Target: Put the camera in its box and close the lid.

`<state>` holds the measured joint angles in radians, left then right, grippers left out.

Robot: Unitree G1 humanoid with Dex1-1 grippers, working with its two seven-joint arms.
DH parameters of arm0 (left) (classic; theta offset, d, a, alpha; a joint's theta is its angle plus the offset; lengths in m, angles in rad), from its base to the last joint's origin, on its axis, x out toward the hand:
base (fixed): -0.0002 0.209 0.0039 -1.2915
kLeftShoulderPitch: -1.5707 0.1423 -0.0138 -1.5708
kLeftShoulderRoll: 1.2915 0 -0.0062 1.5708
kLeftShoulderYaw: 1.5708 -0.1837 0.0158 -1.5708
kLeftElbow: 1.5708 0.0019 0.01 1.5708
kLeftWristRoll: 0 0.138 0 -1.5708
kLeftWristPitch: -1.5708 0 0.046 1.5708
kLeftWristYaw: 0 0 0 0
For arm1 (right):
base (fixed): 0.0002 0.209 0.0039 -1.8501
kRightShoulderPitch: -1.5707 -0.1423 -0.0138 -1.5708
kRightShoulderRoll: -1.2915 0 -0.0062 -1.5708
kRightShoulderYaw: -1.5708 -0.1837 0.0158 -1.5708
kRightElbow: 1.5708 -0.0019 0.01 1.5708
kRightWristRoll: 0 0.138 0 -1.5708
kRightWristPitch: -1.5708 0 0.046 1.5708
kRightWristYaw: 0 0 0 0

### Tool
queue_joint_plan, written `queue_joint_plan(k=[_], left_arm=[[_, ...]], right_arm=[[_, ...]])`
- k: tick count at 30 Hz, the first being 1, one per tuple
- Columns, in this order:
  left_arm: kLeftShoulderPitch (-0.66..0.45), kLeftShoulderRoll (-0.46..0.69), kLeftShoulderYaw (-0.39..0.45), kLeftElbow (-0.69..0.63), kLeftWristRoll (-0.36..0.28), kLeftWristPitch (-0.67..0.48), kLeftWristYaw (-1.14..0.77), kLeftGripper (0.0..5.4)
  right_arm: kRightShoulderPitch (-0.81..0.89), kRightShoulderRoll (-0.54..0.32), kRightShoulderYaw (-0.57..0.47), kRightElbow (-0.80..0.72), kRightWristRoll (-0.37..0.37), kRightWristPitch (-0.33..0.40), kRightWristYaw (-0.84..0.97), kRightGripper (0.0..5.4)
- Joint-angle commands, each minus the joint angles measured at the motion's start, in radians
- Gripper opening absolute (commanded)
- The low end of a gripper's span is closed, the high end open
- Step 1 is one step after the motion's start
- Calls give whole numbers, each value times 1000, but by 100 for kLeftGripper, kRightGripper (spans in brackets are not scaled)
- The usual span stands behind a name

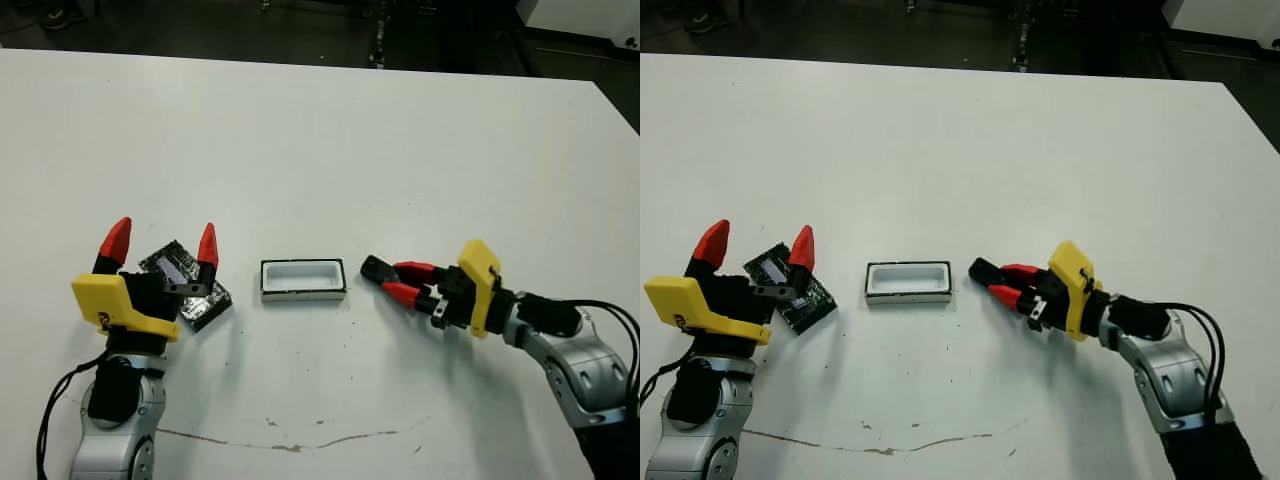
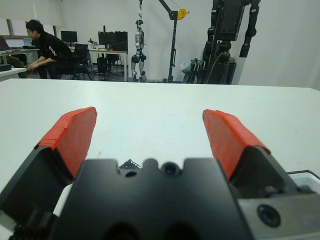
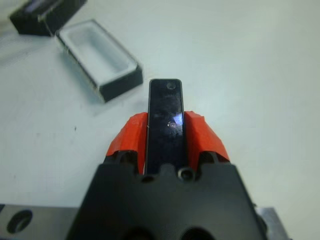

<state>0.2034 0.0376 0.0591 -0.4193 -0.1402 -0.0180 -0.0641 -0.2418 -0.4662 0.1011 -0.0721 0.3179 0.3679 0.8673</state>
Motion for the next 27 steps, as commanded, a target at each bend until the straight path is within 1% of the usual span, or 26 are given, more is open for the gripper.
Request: queue_joint_plan(k=[1,3,5,9,12,17,20,22,25,27], left_arm=[[9,0,2,0,8,2,5,540],[10,-1,2,0,5,3,4,540],[11,0,1,-3,7,6,4,540],[13,2,1,-3,12,3,3,540],[12,-1,2,0,11,1,4,540],[11,0,2,1,3,-4,-4,540],[8,-4,4,3,-16,-4,-8,540],[7,-3,3,4,-16,-4,-4,540],[7,-5,4,2,-16,-5,-1,540],[7,-5,4,2,-21,-7,-4,540]], right_arm=[[-90,-30,-21,60,37,30,64,171],[-158,-43,-13,105,39,30,114,171],[-238,-59,10,142,24,41,163,171],[-370,-60,60,219,5,53,252,171],[-453,-48,101,261,8,114,307,171],[-540,-23,186,262,-35,160,338,171],[-577,-7,239,261,-61,167,362,171],[-600,6,274,267,-79,172,381,171],[-618,33,306,287,-82,183,410,171],[-617,51,315,307,-81,168,430,171]])
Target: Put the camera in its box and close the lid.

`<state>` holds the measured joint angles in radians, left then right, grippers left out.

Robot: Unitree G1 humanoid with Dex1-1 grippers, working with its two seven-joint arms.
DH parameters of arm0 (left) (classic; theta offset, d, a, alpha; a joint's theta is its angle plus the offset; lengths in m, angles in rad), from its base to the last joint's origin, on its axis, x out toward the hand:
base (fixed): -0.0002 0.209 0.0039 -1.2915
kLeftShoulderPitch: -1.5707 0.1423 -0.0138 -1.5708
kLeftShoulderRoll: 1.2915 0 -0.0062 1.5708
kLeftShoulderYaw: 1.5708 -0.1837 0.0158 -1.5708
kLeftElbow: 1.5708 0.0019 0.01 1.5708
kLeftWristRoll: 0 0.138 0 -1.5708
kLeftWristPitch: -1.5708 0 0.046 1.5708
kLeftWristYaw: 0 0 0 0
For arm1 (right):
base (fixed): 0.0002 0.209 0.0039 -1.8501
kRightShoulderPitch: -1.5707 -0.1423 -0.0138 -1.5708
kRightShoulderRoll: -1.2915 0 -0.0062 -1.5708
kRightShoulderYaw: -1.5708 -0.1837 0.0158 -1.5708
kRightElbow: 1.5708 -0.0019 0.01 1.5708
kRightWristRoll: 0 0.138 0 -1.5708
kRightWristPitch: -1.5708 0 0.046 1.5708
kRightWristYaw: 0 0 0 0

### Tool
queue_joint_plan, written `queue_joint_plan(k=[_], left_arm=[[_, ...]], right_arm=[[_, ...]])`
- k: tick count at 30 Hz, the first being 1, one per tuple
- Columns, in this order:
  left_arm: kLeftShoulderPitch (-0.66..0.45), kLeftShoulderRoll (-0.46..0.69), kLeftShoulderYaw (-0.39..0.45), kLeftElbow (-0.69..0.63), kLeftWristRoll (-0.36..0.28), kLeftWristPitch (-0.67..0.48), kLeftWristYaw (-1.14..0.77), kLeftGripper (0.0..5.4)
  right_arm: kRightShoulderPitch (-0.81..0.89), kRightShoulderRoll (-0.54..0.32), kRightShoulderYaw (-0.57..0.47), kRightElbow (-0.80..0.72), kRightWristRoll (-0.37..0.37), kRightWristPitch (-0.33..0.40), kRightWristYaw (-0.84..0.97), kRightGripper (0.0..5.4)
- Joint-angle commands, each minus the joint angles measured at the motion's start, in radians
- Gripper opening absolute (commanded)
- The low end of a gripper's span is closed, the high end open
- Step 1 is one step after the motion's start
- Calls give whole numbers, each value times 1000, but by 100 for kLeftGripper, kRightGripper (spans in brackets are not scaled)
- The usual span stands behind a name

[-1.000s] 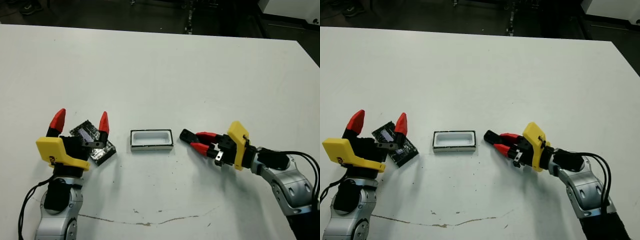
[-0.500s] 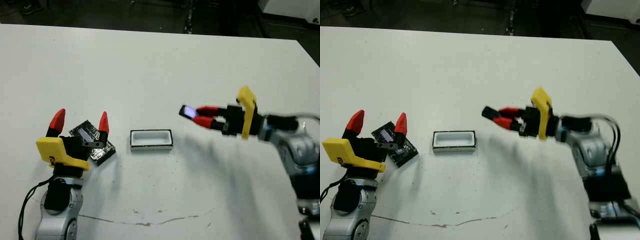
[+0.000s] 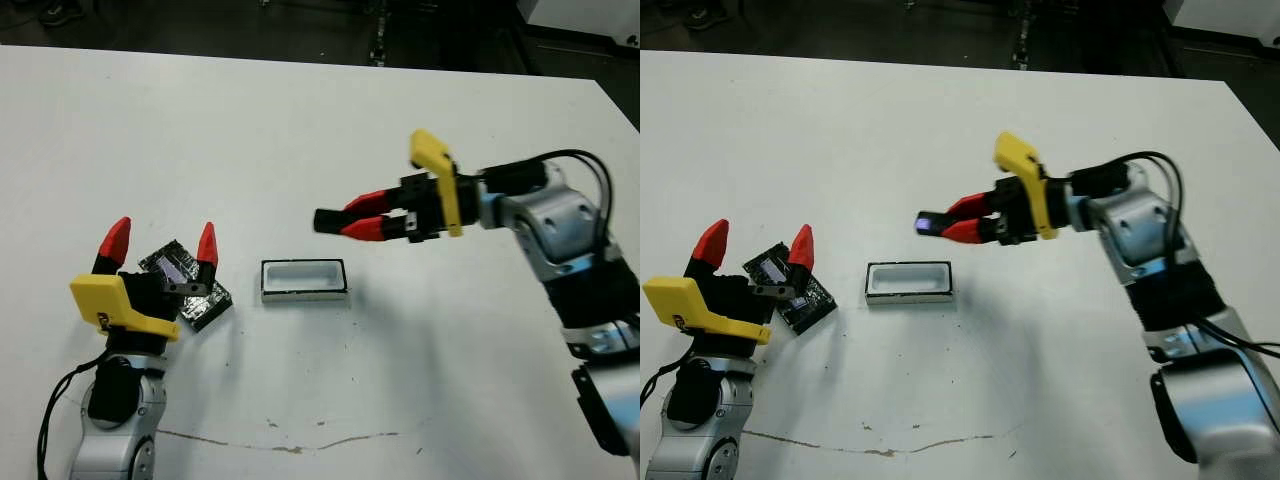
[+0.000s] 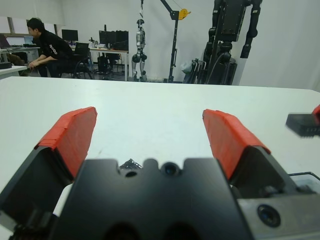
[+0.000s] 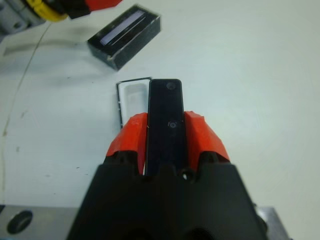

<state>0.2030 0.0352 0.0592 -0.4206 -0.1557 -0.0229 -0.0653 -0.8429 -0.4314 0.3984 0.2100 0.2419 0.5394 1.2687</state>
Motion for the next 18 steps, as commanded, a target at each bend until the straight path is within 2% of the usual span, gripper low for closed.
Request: queue_joint_plan(k=[1,5,7,10,13,15,18], left_arm=[[8,-1,4,3,-6,-2,-3,540],[7,-1,4,0,-8,3,-1,540],[7,0,4,0,-14,4,-5,540],[4,0,5,2,-26,3,-10,540],[3,-1,3,-1,-28,8,-6,540],[3,5,0,-3,-3,7,3,540],[3,0,0,-6,3,8,7,540]], right_arm=[[-14,25,21,34,-6,-14,36,171],[-2,55,34,59,-28,-73,41,171],[-6,61,53,72,-47,-80,53,171],[-10,62,78,65,-76,-72,55,171],[-17,60,100,35,-105,-23,46,171],[-21,61,111,27,-123,0,40,171],[-23,70,119,39,-143,-13,37,171]])
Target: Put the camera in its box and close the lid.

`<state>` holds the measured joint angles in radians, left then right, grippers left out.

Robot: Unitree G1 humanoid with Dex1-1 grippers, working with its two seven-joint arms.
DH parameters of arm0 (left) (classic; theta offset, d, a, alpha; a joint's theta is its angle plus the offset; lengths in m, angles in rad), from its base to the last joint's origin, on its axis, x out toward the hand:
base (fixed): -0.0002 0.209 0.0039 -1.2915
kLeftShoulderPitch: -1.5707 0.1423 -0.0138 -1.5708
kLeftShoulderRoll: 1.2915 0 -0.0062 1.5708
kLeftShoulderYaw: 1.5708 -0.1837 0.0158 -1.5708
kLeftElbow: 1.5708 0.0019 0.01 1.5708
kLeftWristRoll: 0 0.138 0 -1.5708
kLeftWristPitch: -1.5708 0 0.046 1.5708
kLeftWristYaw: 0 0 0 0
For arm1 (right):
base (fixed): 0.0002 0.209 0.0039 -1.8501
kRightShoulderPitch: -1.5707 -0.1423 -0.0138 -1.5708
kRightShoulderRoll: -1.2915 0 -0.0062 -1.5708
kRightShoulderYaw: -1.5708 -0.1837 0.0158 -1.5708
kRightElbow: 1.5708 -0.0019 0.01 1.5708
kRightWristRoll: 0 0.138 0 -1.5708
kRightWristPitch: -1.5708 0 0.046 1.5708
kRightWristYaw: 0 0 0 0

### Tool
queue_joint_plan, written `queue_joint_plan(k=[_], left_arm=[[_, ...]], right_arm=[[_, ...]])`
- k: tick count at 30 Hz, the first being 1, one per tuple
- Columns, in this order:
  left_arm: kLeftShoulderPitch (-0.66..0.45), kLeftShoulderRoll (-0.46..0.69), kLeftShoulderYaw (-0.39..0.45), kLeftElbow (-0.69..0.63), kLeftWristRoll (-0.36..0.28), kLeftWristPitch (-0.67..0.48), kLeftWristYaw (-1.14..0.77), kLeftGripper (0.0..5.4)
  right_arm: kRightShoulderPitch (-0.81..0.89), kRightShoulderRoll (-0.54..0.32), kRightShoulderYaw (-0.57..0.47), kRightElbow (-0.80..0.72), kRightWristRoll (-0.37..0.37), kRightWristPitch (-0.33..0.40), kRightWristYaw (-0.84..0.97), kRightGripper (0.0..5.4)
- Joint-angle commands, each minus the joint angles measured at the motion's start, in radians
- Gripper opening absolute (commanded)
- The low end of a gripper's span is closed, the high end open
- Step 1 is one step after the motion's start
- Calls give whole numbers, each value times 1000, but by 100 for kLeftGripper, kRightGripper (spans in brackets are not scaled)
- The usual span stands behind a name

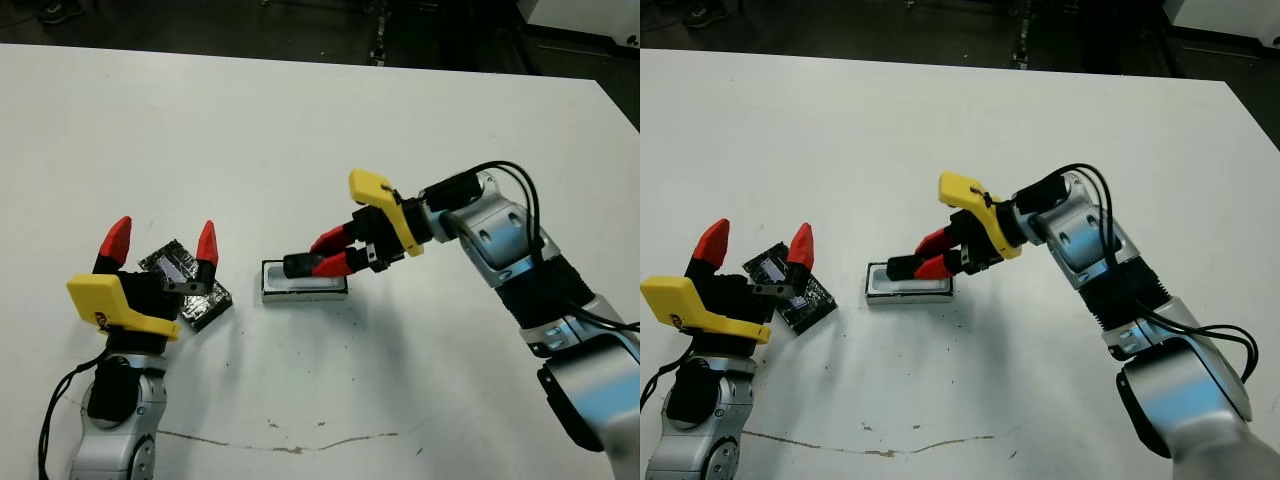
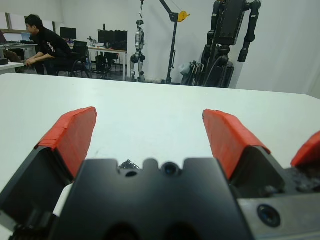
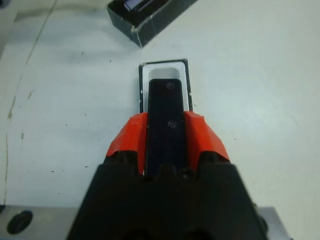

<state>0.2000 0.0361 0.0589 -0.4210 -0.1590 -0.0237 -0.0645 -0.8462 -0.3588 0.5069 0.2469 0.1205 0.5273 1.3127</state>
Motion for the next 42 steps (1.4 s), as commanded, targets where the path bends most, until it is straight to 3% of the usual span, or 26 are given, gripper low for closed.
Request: queue_joint_plan(k=[1,9,20,23,42], left_arm=[[6,-1,0,-4,6,7,4,540],[6,-2,1,-2,-11,8,-4,540],[12,-5,-6,-6,19,11,12,540],[13,-8,-5,-9,-6,14,1,540],[20,-15,-10,-7,8,4,15,540]], right_arm=[[-20,2,14,8,-29,-14,-9,171],[-15,22,28,4,-68,-29,-22,171],[-16,52,30,16,-79,-49,-22,171],[-22,61,36,19,-84,-41,-18,171],[-20,112,67,11,-113,-1,-41,171]])
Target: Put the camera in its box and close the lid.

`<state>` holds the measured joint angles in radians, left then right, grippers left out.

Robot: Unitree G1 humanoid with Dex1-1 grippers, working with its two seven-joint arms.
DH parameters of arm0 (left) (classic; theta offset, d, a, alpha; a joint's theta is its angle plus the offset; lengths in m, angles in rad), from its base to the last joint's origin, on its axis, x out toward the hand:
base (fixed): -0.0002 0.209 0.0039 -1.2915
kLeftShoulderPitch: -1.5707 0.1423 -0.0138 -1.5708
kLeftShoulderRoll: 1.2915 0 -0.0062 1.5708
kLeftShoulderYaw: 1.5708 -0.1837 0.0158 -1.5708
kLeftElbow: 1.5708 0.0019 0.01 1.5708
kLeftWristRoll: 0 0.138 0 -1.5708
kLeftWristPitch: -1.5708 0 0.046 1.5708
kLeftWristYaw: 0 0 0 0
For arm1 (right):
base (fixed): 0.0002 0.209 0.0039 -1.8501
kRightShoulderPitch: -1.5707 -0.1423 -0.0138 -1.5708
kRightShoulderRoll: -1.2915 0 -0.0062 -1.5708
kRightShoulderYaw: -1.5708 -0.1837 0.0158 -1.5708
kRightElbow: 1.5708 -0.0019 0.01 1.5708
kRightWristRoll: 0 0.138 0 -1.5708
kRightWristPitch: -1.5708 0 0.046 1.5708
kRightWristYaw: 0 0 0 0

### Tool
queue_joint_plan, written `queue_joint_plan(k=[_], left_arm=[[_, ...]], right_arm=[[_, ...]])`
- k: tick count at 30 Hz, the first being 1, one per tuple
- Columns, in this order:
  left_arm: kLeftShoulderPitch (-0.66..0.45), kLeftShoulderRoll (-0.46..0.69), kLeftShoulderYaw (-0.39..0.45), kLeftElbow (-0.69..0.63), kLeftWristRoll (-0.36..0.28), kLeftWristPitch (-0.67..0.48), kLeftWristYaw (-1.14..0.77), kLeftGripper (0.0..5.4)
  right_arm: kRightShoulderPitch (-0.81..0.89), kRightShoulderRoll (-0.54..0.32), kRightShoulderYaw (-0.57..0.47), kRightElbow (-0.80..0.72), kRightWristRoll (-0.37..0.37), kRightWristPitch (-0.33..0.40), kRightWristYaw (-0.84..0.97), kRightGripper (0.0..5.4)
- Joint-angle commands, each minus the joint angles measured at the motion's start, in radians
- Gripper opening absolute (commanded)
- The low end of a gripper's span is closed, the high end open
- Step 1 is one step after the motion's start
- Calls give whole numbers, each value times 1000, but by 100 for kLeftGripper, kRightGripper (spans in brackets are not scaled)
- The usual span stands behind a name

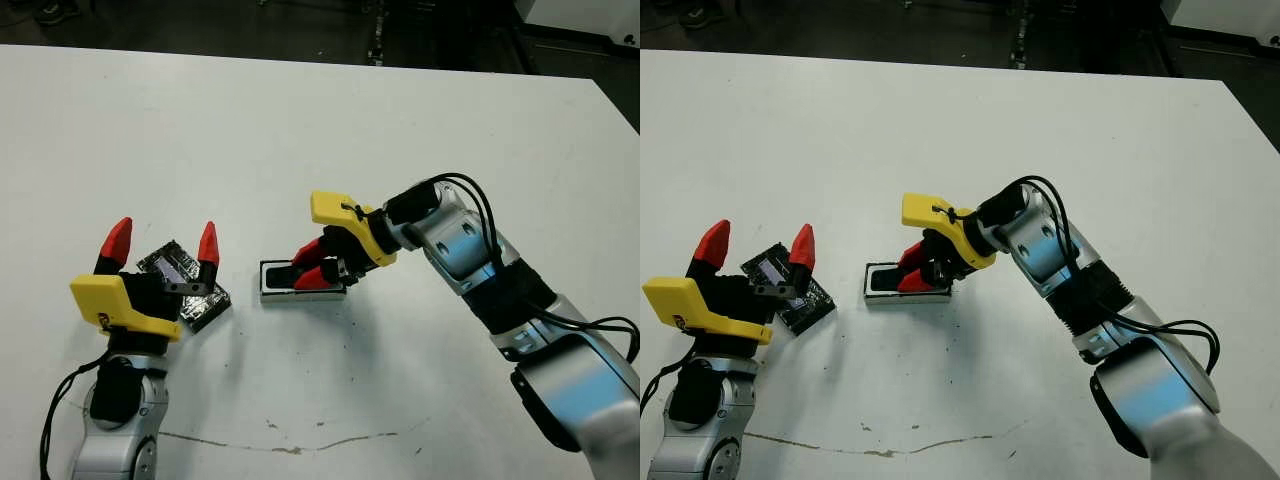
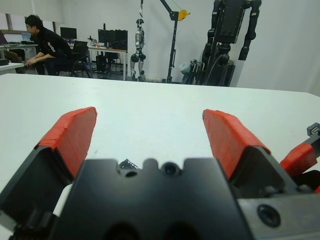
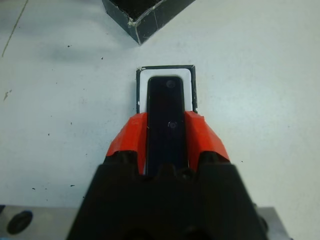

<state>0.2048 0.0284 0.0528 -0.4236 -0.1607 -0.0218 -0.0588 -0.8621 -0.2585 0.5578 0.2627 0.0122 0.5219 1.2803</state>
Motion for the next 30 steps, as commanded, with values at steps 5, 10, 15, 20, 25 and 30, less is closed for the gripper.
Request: queue_joint_plan(k=[5,10,15,20,25,30], left_arm=[[16,-7,-2,-5,9,5,7,540],[19,-4,-2,-6,15,9,10,540],[19,-3,-4,-3,20,4,9,540],[21,-3,-4,-1,26,-1,10,540],[22,-7,-3,0,13,-3,5,540],[20,-7,-2,10,4,-13,1,540]], right_arm=[[1,14,22,-9,-12,-3,-12,171],[11,14,11,-48,-10,24,-28,189],[0,8,-16,-9,17,-122,13,268],[-25,-4,-54,23,38,-193,34,345],[-52,-34,-127,23,74,-235,59,421],[-66,-70,-223,-2,141,-260,76,498]])
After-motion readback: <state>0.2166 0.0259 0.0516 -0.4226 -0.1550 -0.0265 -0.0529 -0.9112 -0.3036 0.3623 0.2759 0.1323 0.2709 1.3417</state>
